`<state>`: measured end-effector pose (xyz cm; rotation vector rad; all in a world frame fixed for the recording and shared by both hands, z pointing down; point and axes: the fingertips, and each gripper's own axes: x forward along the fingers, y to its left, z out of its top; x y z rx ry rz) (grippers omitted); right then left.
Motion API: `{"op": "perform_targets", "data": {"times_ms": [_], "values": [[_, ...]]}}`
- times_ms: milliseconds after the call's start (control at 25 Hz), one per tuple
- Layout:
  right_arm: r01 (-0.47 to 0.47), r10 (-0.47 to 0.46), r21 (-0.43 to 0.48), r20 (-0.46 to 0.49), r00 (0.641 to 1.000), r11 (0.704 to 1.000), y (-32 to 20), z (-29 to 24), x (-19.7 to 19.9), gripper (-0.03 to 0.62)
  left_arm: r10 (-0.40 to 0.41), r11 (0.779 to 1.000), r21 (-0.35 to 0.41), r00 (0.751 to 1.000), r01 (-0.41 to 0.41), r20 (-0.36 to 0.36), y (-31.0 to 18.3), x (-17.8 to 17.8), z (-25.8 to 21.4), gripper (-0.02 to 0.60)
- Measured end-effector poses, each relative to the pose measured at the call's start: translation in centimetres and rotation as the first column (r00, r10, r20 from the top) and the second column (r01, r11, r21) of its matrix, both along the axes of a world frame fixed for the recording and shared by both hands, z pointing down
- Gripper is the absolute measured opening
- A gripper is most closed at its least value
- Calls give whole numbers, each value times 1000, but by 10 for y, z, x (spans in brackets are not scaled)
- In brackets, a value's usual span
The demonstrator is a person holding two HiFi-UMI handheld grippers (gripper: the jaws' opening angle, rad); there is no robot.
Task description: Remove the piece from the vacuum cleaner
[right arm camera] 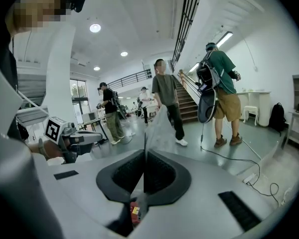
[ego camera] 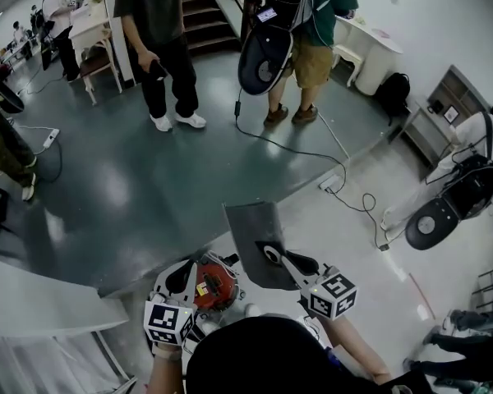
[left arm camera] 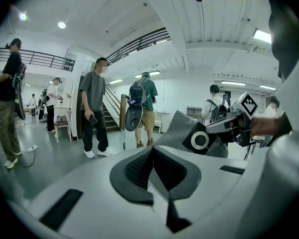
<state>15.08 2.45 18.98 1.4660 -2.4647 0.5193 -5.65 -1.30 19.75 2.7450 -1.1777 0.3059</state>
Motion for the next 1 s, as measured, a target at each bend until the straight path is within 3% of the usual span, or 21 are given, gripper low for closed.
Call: {"op": "perform_targets", "data": {"times_ms": [1000], "values": [[16, -16, -8, -5, 1000, 1000, 5, 15, 1, 48, 16, 1000, -17, 1000, -15, 14, 8, 12, 17, 18]]}}
